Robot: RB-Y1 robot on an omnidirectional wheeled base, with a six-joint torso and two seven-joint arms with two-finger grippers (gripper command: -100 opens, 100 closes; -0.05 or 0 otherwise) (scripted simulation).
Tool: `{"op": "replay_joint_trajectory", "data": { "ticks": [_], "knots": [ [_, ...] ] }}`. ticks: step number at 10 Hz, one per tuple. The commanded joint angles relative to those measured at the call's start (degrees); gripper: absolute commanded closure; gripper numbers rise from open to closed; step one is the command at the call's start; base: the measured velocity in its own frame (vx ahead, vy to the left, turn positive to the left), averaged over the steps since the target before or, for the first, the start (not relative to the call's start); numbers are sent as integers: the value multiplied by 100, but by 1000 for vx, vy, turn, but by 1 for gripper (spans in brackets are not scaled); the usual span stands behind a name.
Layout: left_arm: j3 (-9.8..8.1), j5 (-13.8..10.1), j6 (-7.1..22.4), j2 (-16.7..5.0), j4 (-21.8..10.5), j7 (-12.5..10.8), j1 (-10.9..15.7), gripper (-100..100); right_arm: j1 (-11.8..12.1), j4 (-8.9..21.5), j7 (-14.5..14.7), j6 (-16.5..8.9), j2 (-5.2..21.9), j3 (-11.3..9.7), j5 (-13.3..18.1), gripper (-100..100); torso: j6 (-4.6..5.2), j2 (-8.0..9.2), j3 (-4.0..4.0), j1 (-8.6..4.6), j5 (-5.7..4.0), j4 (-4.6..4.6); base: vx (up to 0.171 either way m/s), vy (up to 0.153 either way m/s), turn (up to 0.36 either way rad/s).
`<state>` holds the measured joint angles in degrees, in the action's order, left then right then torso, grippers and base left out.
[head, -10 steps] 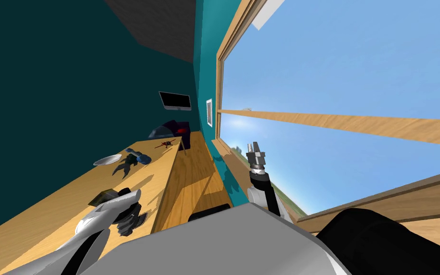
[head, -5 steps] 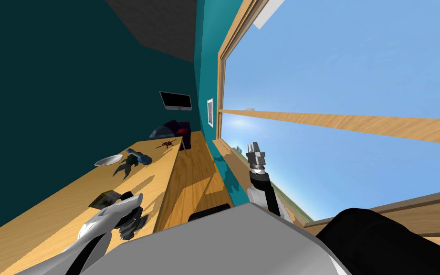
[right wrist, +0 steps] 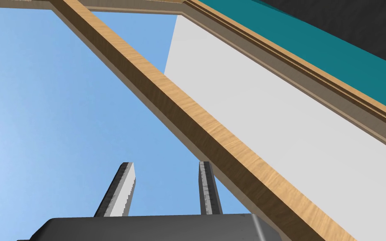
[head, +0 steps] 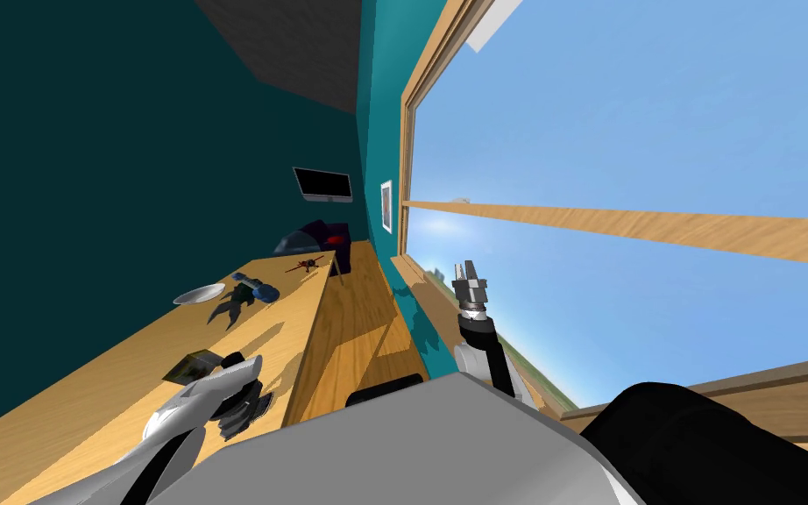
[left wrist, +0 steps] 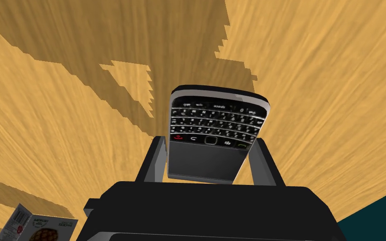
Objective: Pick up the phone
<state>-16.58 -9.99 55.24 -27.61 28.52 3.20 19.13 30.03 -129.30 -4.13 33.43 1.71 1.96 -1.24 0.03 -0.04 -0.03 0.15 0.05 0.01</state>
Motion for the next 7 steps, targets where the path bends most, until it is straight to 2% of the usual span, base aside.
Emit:
{"op": "replay_joint_trajectory", "data": {
  "ticks": [1, 2, 3, 5, 6, 7],
  "knots": [
    [0, 0, 0, 0, 0, 0, 0, 100, 0, 0, 0, 0, 0, 0, 0, 0, 0, 0, 0, 0, 0, 0, 0, 0, 0],
    [-1, 0, 0, 0, 0, -1, 0, 0, 0, 0, 0, 0, 0, 0, 0, 0, 1, 0, 0, 0, 0, 0, 0, 0, 0],
    [-38, -22, 181, -98, 58, 42, 98, 100, 0, 0, 0, 0, 0, 0, 0, 0, 1, 0, 0, 0, 0, 0, -36, -35, -26],
    [-68, -39, 359, -173, 143, 74, 157, 100, -1, 0, 0, 0, -1, -1, 0, 0, 3, 19, 10, -23, -5, 4, -57, -58, -19],
    [-67, -47, 256, -167, 65, 88, 151, 100, -1, 0, 0, 0, -1, -1, 0, 0, 1, 19, 11, -24, -6, 4, -16, -21, 1],
    [-69, -48, 286, -169, 84, 92, 146, 0, 0, 0, 0, 0, 0, 0, 0, 0, 1, 11, 7, -14, -4, 3, 0, 0, 0]
  ]
}}
